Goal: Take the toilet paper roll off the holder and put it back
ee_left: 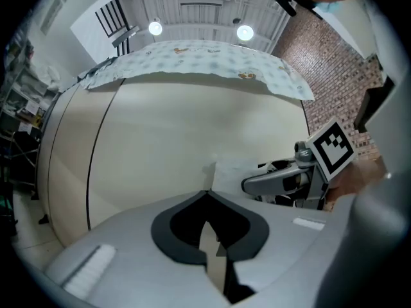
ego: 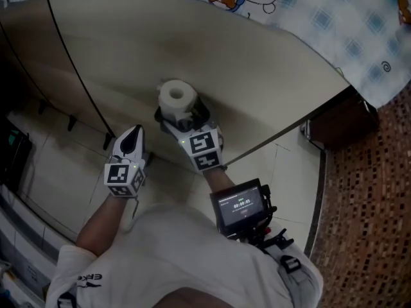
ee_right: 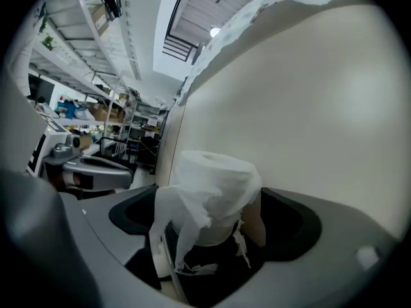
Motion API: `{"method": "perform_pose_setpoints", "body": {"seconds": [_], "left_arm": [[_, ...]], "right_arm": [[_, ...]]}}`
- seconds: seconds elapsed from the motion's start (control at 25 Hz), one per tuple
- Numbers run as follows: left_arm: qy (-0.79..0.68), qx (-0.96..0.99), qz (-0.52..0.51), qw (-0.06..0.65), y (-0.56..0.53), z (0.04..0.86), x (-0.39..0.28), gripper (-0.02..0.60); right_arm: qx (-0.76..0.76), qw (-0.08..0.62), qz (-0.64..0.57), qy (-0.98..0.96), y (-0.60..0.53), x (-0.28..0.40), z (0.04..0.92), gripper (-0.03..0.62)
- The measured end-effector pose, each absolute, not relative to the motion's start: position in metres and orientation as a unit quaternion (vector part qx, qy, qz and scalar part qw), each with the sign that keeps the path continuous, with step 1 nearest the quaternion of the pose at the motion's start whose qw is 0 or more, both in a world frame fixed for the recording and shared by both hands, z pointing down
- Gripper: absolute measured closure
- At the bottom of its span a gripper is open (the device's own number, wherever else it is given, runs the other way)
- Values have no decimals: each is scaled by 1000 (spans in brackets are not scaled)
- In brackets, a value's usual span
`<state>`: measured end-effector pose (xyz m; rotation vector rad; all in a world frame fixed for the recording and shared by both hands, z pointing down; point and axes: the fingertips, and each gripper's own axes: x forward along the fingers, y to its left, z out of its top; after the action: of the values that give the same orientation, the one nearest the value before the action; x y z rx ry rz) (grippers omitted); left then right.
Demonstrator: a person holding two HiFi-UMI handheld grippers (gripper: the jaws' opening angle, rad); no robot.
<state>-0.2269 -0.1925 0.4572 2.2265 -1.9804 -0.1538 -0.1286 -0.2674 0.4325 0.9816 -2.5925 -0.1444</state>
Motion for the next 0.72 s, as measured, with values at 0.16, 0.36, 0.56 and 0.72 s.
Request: {"method": "perform_pose_setpoints", "body": {"seconds": [0.16, 0.36, 0.56, 0.72], "left_arm": [[-659, 747, -53, 76, -193, 456, -233, 580], [-656, 749, -53, 75, -195, 457, -238, 580], [-653, 751, -55, 74, -197, 456, -242, 580], [-651, 753, -57, 75, -198, 456, -244, 580]], "right_arm": [[342, 217, -53, -913, -272, -133, 439, 77], [339, 235, -54, -909, -280, -138, 436, 77], [333, 251, -50, -908, -285, -145, 438, 79], [343, 257, -56, -902, -289, -144, 438, 88]]}}
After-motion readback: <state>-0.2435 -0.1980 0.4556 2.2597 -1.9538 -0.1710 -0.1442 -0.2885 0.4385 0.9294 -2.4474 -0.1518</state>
